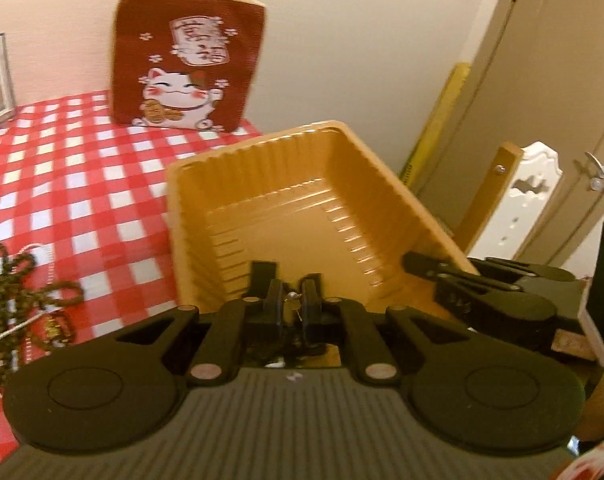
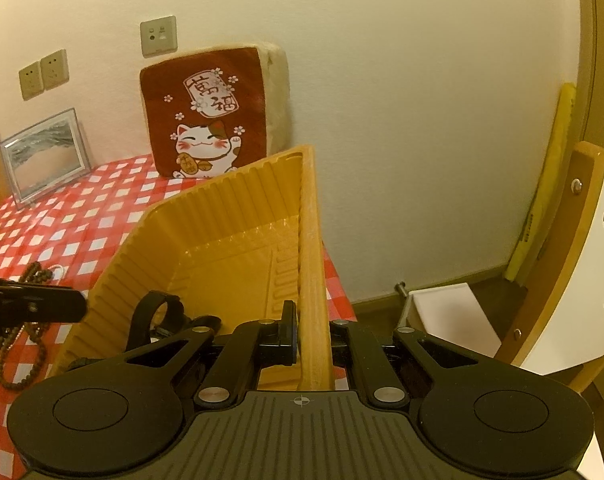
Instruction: Organize jewelry
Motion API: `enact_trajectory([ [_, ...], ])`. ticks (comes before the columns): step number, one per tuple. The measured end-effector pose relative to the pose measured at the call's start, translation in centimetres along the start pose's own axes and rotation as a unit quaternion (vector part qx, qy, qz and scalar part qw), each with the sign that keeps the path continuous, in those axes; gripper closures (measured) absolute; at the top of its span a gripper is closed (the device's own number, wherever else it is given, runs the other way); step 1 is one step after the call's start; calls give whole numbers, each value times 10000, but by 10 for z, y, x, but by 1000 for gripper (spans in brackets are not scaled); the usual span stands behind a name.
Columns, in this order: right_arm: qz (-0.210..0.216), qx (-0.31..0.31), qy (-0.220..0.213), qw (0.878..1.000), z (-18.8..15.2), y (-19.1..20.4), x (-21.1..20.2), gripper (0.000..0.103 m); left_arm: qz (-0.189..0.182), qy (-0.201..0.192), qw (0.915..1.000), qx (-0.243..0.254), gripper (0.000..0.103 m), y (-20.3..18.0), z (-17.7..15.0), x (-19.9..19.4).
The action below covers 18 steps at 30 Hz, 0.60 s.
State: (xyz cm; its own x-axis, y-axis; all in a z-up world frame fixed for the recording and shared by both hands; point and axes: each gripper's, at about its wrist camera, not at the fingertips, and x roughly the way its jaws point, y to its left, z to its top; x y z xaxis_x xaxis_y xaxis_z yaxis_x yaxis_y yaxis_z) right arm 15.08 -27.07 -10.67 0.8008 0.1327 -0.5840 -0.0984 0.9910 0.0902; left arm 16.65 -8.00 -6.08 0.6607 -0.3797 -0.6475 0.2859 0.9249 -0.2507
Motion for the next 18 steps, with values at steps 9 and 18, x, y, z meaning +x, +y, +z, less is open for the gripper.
enact_trajectory([
  [9,9,7,0,10000,0,0,-1,97,-211,55,9997,128,95,-13,5,12],
  [18,28,-2,6,10000,1,1,-2,97,-356,234,9991,72,95,-21,2,27],
])
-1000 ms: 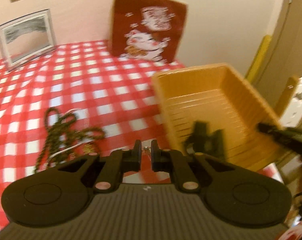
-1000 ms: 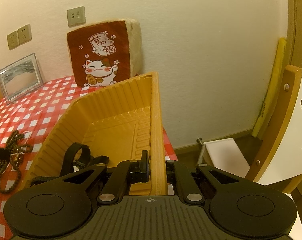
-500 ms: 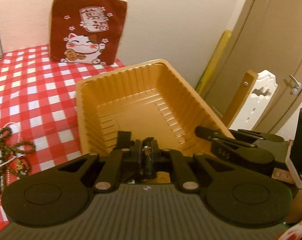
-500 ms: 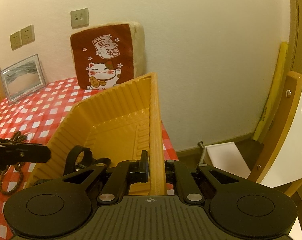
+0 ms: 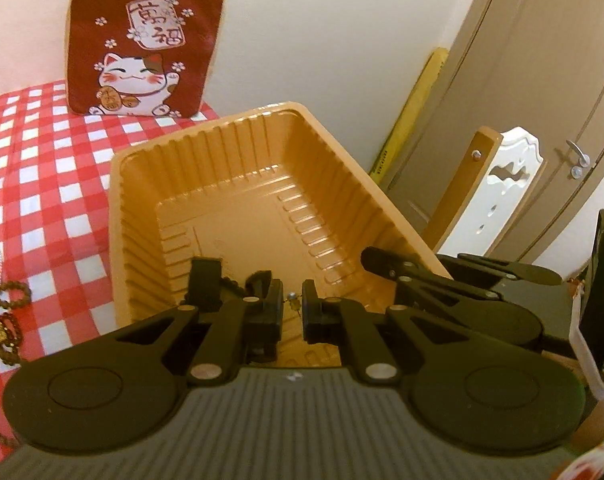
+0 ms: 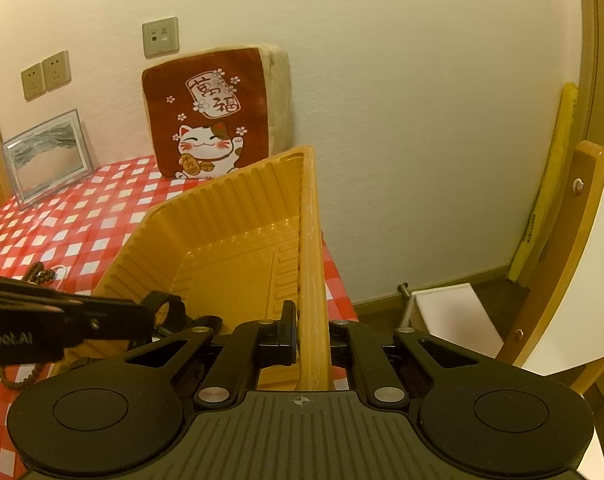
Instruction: Organize jewelry
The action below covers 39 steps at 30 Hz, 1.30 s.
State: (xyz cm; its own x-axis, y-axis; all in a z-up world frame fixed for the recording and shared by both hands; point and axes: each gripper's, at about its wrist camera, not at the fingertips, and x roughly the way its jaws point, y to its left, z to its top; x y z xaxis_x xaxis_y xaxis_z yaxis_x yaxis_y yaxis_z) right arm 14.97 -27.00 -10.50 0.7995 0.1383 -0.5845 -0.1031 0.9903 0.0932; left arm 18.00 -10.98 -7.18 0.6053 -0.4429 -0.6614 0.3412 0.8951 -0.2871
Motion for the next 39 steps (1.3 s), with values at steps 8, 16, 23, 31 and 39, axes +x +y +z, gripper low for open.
enact_trajectory([
  [8,15,11,14,10000,0,-1,1,97,-65,86,9999,19,95,-6,-3,9],
  [16,18,15,17,10000,0,-1,2,97,-46,140,9999,-38,95,-7,-2,16],
  [23,18,17,17,10000,0,-1,2,97,-54,88,9999,-124,86,-8,-2,15],
  [31,15,17,17,10000,0,-1,2,97,-2,-67,9996,-259,83,-5,-1,2],
  [39,14,29,19,10000,0,-2,3,97,242,-348,9986,-330,83,5,-3,-29],
])
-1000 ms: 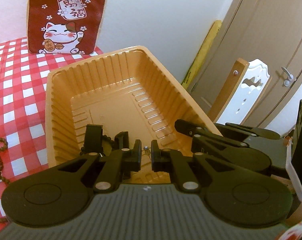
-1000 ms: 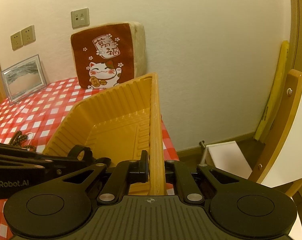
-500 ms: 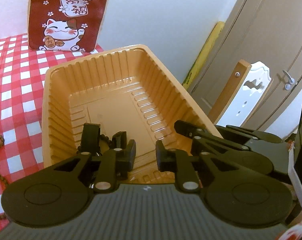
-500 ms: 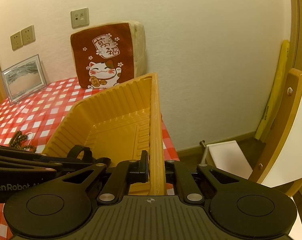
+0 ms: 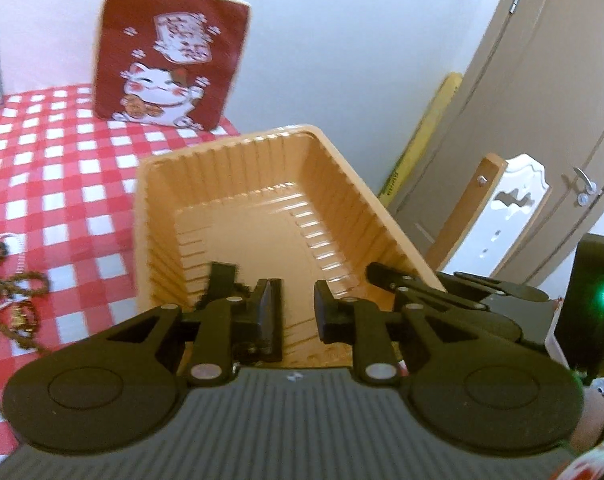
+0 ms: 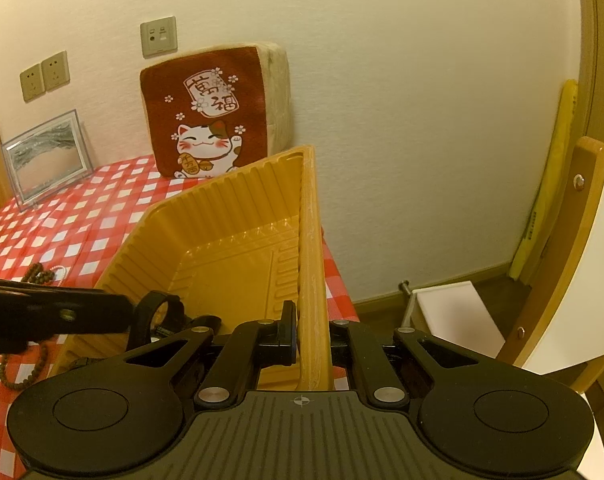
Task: Organize jewelry
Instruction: 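Return the left tool to the pile and grasp the gold pendant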
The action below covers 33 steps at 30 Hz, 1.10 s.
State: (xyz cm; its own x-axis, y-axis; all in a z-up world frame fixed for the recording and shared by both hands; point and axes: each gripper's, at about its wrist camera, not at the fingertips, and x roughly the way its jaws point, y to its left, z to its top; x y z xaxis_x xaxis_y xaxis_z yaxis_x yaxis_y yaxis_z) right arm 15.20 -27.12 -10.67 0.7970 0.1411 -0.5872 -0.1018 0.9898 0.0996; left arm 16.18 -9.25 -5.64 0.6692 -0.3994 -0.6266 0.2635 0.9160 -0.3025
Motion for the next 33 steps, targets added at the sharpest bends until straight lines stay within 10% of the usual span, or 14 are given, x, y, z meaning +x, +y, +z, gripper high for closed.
enact_trajectory([
  [17,-16,18,18,10000,1,-2,1,97,1535,34,9855,-727,83,90,-39,-53],
  [33,-118,32,6,9999,0,0,1,98,1828,146,9814,-566,83,112,-45,-34],
])
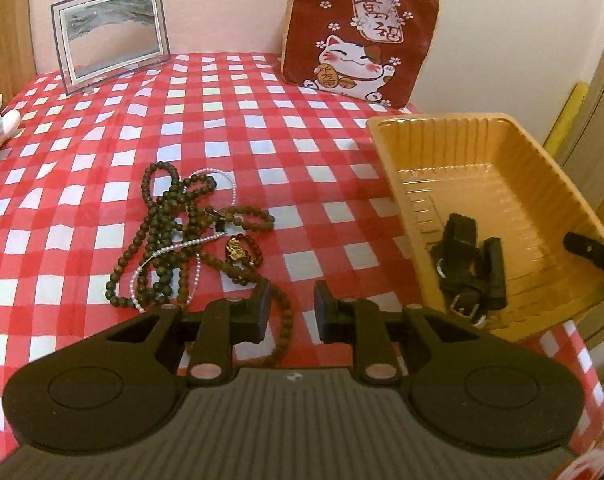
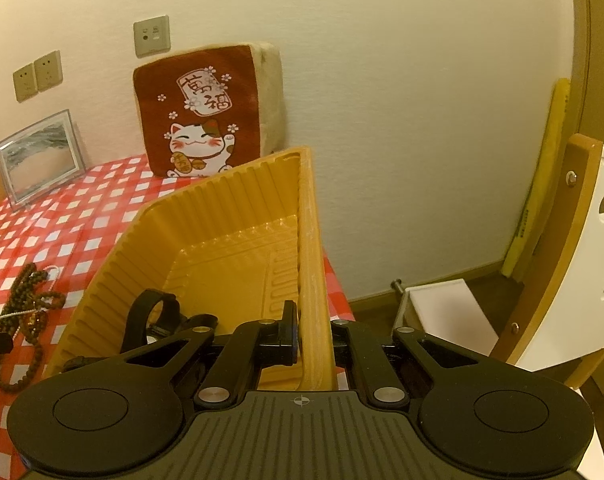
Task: Organize jewelry
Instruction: 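Return the left tool to the pile and grasp the gold pendant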
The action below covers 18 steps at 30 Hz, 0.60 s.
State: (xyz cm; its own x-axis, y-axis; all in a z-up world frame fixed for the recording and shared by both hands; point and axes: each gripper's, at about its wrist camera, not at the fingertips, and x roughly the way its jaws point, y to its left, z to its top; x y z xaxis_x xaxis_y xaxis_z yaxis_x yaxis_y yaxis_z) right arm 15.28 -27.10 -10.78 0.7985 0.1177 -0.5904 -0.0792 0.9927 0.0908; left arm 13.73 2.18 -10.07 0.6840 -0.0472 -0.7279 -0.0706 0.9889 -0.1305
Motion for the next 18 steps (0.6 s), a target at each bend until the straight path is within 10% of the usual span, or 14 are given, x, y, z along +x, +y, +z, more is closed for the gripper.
enact_trajectory([
  [18,-159,20,73,9998,-1,1,4,98,391,35,9989,266,83,19,20,55],
])
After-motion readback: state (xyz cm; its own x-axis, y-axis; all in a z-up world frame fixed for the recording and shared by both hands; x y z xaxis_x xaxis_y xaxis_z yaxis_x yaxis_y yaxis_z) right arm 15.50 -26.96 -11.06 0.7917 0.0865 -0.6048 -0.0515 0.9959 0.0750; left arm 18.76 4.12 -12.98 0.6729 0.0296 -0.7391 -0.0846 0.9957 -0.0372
